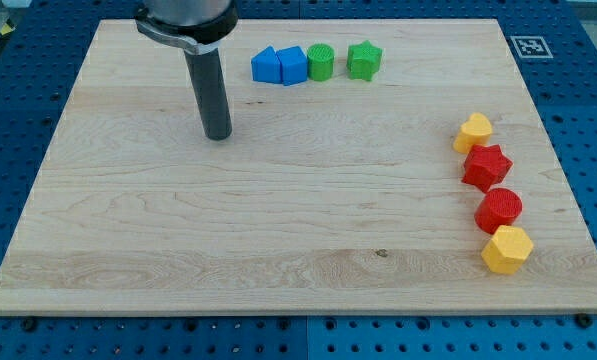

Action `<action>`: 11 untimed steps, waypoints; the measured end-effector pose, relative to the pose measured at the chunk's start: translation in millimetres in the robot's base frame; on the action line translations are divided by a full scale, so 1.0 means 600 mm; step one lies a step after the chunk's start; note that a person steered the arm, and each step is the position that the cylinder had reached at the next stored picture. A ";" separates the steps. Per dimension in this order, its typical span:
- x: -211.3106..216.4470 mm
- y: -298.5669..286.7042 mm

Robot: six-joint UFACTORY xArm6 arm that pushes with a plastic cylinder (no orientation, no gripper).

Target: Move your arm towards red star

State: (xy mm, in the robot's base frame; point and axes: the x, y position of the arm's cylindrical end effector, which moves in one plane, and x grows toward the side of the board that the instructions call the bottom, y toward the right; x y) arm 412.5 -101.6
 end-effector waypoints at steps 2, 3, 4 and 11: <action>0.000 0.000; -0.017 0.003; -0.019 0.009; -0.056 0.442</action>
State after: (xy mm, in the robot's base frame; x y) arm 378.7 163.3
